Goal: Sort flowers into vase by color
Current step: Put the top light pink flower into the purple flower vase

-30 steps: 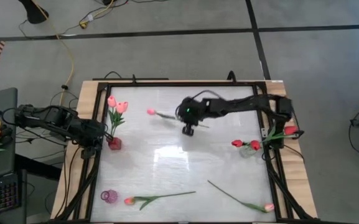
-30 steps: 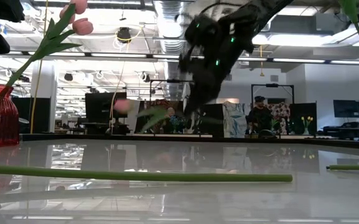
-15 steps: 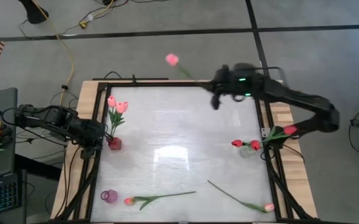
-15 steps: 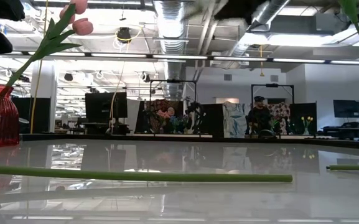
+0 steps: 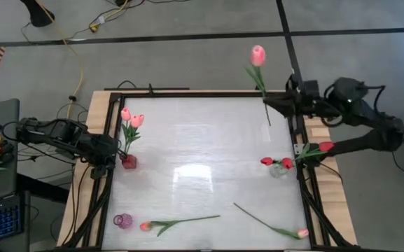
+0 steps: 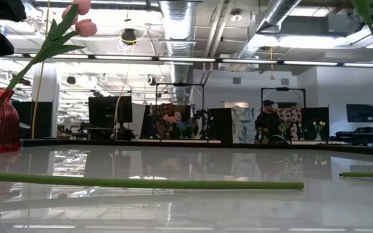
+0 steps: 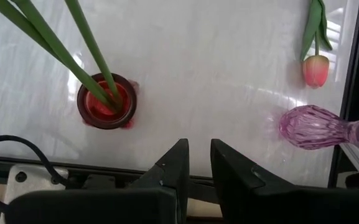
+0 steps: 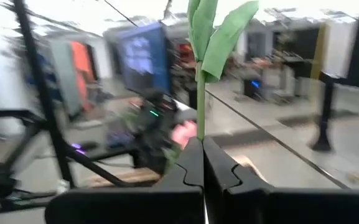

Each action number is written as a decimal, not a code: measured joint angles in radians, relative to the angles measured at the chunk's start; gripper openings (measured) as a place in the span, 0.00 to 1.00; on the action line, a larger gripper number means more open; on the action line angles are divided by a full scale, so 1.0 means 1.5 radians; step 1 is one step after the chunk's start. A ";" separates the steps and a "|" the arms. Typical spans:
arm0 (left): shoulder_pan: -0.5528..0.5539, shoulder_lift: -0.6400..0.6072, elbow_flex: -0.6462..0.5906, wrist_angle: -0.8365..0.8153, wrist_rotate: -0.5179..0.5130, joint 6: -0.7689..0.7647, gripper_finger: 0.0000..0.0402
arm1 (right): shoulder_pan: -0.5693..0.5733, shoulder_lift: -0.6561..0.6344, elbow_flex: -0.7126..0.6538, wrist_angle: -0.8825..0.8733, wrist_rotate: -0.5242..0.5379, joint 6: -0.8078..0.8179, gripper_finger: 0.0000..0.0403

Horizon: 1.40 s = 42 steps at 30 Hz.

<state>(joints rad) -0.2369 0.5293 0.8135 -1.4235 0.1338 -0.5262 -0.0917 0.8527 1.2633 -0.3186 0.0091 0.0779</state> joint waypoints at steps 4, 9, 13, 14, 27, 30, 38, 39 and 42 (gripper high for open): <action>0.000 0.000 0.000 0.000 -0.006 0.000 0.13 | 0.115 0.034 0.001 0.086 0.049 -0.037 0.04; 0.000 0.000 0.000 0.000 -0.009 -0.004 0.13 | 0.238 0.102 0.000 0.206 0.088 -0.103 0.04; 0.000 0.000 0.000 0.000 -0.008 -0.004 0.13 | 0.320 0.135 0.000 0.237 0.165 -0.125 0.04; 0.000 0.000 0.000 0.000 -0.007 -0.004 0.13 | 0.340 0.141 0.000 0.237 0.191 -0.125 0.04; 0.000 0.000 0.000 0.000 -0.010 0.019 0.13 | 0.544 0.238 0.000 0.313 0.408 -0.139 0.04; 0.000 0.000 0.000 0.000 -0.010 0.013 0.13 | 0.569 0.256 0.000 0.319 0.417 -0.138 0.04; 0.000 0.000 0.000 -0.001 -0.009 0.013 0.13 | 0.644 0.275 -0.001 0.308 0.457 -0.133 0.04; 0.000 0.000 0.000 -0.001 -0.009 0.011 0.13 | 0.652 0.275 -0.005 0.310 0.477 -0.134 0.04; 0.000 0.000 0.000 0.000 0.015 -0.004 0.13 | 0.665 0.274 -0.018 0.316 0.512 -0.138 0.04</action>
<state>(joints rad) -0.2368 0.5293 0.8139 -1.4239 0.1566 -0.5320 0.9054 1.2633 1.2358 0.1546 0.7767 -0.1295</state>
